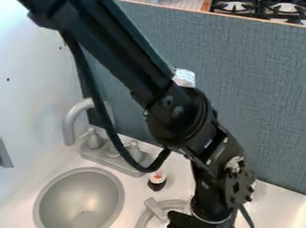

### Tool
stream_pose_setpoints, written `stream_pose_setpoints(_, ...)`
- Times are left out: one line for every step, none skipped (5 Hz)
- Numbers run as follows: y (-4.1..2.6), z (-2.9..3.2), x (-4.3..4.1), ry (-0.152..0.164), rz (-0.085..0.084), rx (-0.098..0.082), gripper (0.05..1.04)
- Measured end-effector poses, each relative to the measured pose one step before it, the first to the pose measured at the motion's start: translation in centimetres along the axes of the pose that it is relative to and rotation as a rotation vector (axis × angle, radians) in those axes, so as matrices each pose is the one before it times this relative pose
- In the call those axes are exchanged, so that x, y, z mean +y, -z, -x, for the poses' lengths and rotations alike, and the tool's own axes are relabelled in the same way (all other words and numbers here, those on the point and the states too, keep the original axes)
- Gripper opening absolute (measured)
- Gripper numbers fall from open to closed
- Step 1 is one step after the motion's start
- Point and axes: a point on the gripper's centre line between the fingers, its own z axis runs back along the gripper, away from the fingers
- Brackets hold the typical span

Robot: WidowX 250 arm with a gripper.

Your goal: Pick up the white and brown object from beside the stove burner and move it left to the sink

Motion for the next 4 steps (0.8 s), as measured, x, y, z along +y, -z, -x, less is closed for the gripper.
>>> stream_pose_setpoints(0.700,-0.622,0.374,-0.0265,0.0112,-0.0209,1.005)
stream_pose_setpoints(0.769,0.227,0.535,-0.0297,-0.0221,0.0198,0.951)
stream_pose_setpoints(-0.085,-0.209,-0.025,-0.0029,0.0394,0.0022,0.821)
stream_pose_setpoints(-0.701,0.435,-0.402,0.0355,0.0443,0.0032,0.821)
